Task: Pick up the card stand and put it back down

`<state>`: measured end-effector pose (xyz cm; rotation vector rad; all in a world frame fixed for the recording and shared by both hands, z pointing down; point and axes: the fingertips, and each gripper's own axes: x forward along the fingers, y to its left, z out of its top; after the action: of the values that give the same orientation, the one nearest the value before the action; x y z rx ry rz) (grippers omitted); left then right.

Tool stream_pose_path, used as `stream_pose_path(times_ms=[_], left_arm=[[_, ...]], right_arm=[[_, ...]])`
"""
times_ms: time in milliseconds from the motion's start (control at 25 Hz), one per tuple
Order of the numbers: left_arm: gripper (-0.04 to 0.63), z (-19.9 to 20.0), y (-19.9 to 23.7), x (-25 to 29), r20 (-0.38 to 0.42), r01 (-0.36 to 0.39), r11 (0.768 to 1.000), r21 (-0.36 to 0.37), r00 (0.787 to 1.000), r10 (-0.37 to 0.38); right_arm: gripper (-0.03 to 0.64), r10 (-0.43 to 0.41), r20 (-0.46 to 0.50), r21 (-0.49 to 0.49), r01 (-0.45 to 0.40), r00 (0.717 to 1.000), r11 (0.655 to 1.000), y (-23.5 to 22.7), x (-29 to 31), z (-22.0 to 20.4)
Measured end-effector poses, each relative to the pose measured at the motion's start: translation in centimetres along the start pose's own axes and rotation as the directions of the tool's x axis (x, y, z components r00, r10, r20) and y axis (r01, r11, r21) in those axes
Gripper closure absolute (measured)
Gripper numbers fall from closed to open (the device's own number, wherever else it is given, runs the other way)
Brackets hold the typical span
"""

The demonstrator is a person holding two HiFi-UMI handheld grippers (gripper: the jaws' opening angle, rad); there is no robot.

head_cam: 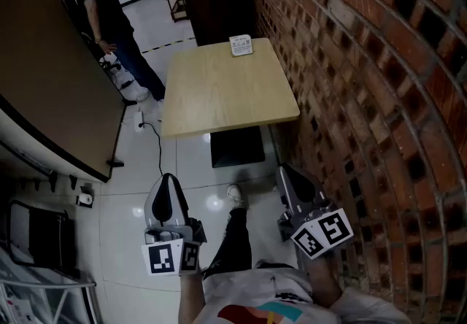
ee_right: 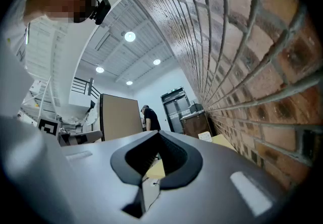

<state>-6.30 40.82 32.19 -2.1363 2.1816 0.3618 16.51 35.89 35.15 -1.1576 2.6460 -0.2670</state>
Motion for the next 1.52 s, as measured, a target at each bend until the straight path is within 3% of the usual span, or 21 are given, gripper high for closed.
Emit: stream_pose_path(times_ms=[160,320,640,880,1160,1200,1240,1360,1400,1480,1520], left_arm=[[0.591,-3.1,1.6,8.3,0.01,0.032,0.999,0.001,0.999,-0.032],[0.591,-5.6,4.4,20.1,0.011,0.064,0.998,-0.003,0.998,-0.064],[0.591,-5.7,8.6,43.8,0.052,0.166,0.986,0.028,0.985,-0.167],[0.591,-8.3,9.6,50.4,-0.005,0.141,0.99,-0.003,0.99,-0.141],[0.591,-7.7,9.8,54.2,0.033,0.117,0.993,-0.012,0.993,-0.117],[0.591,-7.8,10.0,54.4,0.033,0.113,0.994,-0.013,0.993,-0.112],[0.591,-8.1,10.3,54.6,0.029,0.107,0.994,-0.015,0.994,-0.107],[0.591,-9.4,10.7,55.2,0.002,0.097,0.995,-0.03,0.995,-0.097],[0.591,-9.9,10.6,55.3,-0.009,0.098,0.995,-0.035,0.995,-0.098],[0.591,-11.0,10.6,55.5,-0.035,0.095,0.995,-0.039,0.995,-0.096],[0.591,-11.4,10.8,55.4,-0.049,0.09,0.995,-0.034,0.995,-0.092]], right_arm=[[0.607,-0.014,0.02,-0.01,0.014,1.0,1.0,-4.7,6.9,-1.1],[0.607,-0.038,0.043,-0.038,0.04,0.998,0.998,-10.1,16.7,-1.1],[0.607,-0.13,0.078,-0.084,0.136,0.988,0.987,-19.7,35.9,1.3],[0.607,-0.212,0.016,-0.05,0.212,0.977,0.976,-25.5,40.7,0.0],[0.607,-0.248,-0.032,-0.095,0.244,0.968,0.965,-29.4,45.3,-1.3],[0.576,-0.244,-0.042,-0.099,0.239,0.969,0.966,-30.0,46.3,-1.6],[0.494,-0.234,-0.054,-0.101,0.228,0.971,0.968,-30.5,47.7,-2.0],[0.179,-0.221,-0.09,-0.141,0.207,0.971,0.968,-33.2,53.6,-3.0],[0.116,-0.231,-0.117,-0.168,0.209,0.966,0.963,-34.5,56.0,-3.8],[0.04,-0.277,-0.212,-0.206,0.234,0.937,0.95,-37.6,60.3,-6.7],[0.04,-0.305,-0.268,-0.209,0.254,0.914,0.944,-39.2,62.1,-8.6]])
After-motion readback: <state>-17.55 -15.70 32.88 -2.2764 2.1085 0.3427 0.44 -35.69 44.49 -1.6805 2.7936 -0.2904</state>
